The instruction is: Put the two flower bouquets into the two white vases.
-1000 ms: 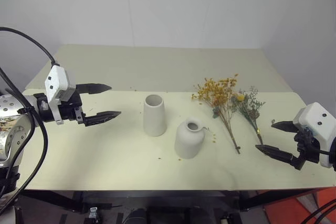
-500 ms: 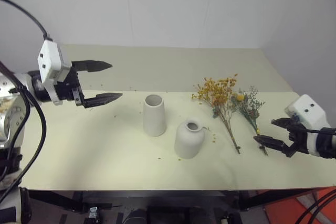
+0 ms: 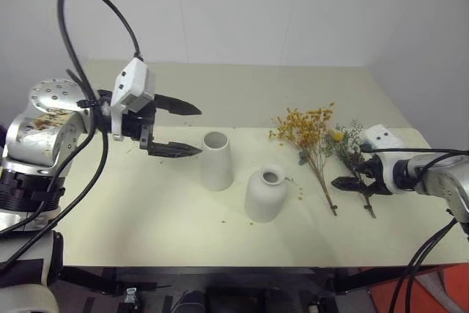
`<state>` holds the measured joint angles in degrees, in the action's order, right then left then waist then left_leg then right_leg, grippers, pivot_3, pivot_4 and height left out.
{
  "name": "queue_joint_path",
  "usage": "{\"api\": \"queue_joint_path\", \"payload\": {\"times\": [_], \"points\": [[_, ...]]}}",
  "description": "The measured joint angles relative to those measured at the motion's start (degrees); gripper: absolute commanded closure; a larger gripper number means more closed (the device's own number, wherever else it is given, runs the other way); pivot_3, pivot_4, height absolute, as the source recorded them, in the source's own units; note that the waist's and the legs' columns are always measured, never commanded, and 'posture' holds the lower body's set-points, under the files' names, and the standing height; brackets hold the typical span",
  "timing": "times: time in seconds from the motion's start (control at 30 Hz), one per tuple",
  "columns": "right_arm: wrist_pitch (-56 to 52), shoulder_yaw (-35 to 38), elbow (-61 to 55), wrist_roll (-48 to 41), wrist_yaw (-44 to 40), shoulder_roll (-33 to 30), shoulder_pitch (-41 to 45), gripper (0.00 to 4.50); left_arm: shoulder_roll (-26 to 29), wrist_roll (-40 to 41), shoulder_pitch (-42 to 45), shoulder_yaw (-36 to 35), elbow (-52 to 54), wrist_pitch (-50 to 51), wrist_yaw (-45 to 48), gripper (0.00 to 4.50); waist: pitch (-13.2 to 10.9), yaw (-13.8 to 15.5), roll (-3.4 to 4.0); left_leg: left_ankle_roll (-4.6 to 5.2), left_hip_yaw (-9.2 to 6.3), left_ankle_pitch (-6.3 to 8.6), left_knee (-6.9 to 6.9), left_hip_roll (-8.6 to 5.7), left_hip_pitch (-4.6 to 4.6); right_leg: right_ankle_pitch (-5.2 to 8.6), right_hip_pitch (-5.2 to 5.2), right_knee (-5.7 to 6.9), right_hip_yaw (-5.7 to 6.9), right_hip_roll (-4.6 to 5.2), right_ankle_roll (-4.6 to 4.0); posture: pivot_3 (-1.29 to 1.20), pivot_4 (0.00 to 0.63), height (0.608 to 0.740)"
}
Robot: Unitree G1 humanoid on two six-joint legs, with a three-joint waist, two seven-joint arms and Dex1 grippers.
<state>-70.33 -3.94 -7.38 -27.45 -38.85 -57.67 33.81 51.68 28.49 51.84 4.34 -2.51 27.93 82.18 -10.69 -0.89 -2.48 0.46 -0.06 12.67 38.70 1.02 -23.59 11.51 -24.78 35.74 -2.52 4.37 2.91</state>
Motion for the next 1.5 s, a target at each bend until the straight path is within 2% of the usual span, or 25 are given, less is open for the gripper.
{"api": "queue_joint_path", "payload": {"times": [0.27,0.4,0.7,0.83,1.17,1.37,1.5], "points": [[1.2,-4.4,8.9,4.0,-0.1,5.7,6.2,0.0,-2.9,-3.8,6.4,5.0,-5.3,0.2,4.5,0.02,0.0,-0.2,0.01,0.01,0.01,-0.01,0.09,0.0,-0.22,-0.03,-0.29,0.19,-0.06,-0.05,0.0,0.0,0.15,0.74],[1.2,-6.6,10.5,4.9,-1.2,7.4,8.3,0.0,-4.3,-5.4,6.8,5.9,-6.1,-0.3,5.3,0.02,0.0,-0.3,0.03,0.01,0.0,-0.01,0.09,0.0,-0.25,-0.2,-0.32,0.19,-0.07,-0.05,-0.27,0.0,0.15,0.74],[1.2,-9.7,15.9,6.7,-2.7,12.2,10.7,0.0,-5.9,-6.3,6.8,5.9,-5.7,-0.3,5.5,0.02,0.0,-0.2,0.05,0.01,-0.01,-0.01,0.13,-0.01,-0.25,-0.22,-0.32,0.23,-0.07,-0.04,-0.3,0.0,0.15,0.74],[1.5,-10.1,19.4,8.7,-2.4,13.3,11.9,0.87,-5.9,-6.3,6.6,5.8,-4.7,-0.3,5.1,0.0,0.0,-0.2,0.05,0.01,0.0,-0.01,0.13,-0.02,-0.25,-0.25,-0.32,0.24,-0.07,-0.03,-0.34,0.0,0.15,0.74],[1.9,-10.1,22.4,11.3,-2.7,14.0,13.1,4.39,-4.8,-5.9,3.9,3.6,-1.4,-0.1,3.5,0.0,0.0,-0.4,0.05,0.01,-0.01,-0.01,0.14,-0.01,-0.24,-0.27,-0.33,0.28,-0.07,-0.05,-0.36,0.0,0.15,0.74],[1.8,-9.8,22.0,11.5,-3.2,14.2,13.1,4.47,-4.5,-5.6,3.4,3.0,0.0,0.8,2.6,0.0,0.0,-0.4,0.05,0.01,-0.01,-0.01,0.14,-0.02,-0.24,-0.27,-0.33,0.29,-0.07,-0.04,-0.36,0.0,0.15,0.74],[1.8,-5.7,19.8,11.9,0.7,15.3,13.1,4.47,-4.3,-4.9,3.2,1.5,0.2,1.0,2.2,0.0,0.0,-0.5,0.06,0.01,-0.01,-0.01,0.14,-0.01,-0.24,-0.27,-0.36,0.3,-0.08,-0.04,-0.37,0.0,0.15,0.74]]}}
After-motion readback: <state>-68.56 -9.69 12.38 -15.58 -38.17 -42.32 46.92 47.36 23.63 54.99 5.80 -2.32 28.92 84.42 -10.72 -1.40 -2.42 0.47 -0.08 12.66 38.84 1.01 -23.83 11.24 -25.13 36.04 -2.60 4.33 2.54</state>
